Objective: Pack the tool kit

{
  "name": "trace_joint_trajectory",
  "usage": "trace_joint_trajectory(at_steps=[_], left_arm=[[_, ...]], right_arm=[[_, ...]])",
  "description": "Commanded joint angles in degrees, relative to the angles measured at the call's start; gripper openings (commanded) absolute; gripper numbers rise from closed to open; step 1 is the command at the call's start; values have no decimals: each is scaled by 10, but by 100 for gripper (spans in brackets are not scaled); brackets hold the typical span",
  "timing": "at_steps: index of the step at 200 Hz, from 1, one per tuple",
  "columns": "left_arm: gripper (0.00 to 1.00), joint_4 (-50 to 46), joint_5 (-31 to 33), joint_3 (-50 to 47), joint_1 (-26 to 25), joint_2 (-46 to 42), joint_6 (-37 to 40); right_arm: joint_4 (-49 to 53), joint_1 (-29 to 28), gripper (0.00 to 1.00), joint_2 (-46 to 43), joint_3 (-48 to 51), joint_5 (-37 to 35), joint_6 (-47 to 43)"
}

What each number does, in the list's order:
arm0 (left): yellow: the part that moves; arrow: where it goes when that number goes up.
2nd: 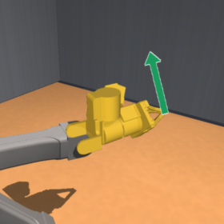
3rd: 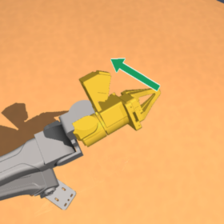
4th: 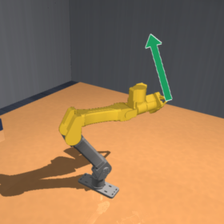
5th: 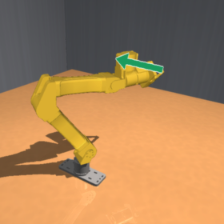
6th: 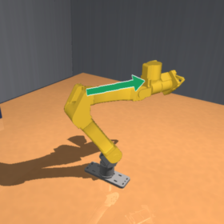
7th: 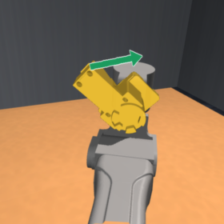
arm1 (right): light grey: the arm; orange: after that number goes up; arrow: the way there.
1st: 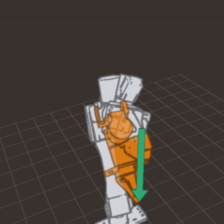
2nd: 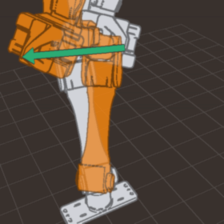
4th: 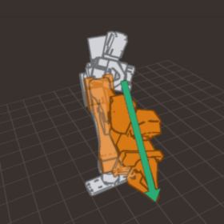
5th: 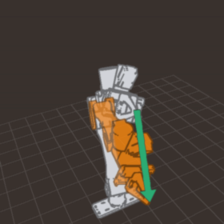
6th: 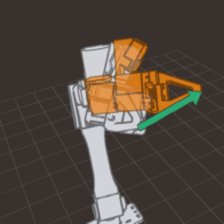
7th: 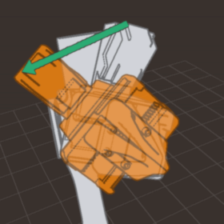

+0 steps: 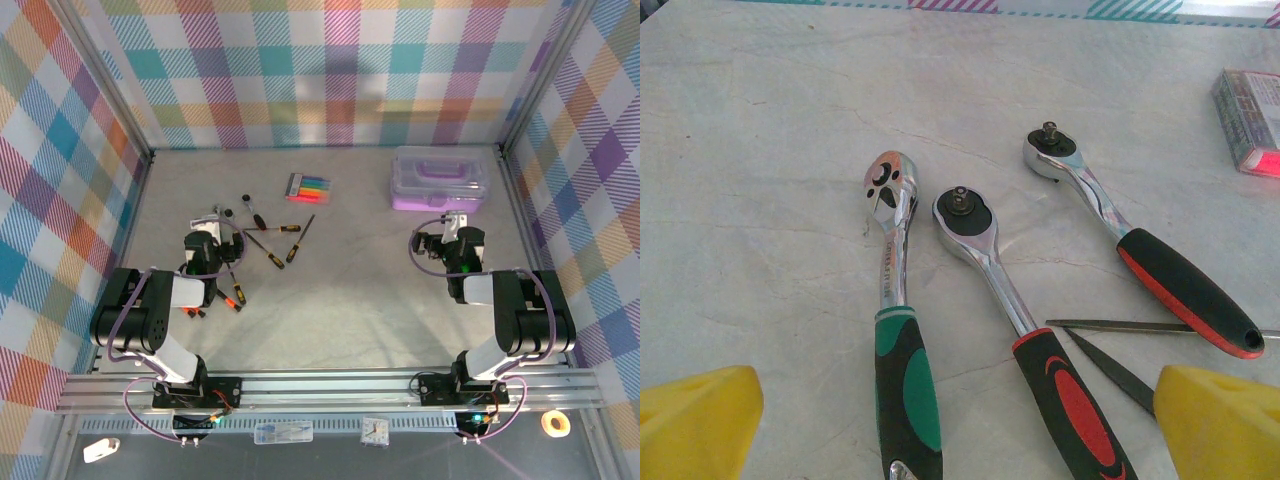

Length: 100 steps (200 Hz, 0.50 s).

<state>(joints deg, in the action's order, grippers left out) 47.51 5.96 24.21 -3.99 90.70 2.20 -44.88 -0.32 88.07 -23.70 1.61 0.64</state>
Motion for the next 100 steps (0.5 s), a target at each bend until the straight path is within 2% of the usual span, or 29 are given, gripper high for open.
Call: trace_joint_trajectory(at_steps=[1,62,73,88,100], left_arm=[[100,4,-9,0,0,-3,-2],[100,8,-6,-2,0,-4,-2],[100,-21,-2,11,0,-16,-3],[100,-120,-1,46,-1,-61,-4],[100,-201,-3,81,-1,-95,-2]], right_arm=[[1,5,99,-4,-11,11,-5],[0,5,99,-5,-10,10,-5],[1,4,99,-7,-12,10,-4],[77,4,99,-31,-47,-4,2],[211,4,99,-53,-108,-25,13]])
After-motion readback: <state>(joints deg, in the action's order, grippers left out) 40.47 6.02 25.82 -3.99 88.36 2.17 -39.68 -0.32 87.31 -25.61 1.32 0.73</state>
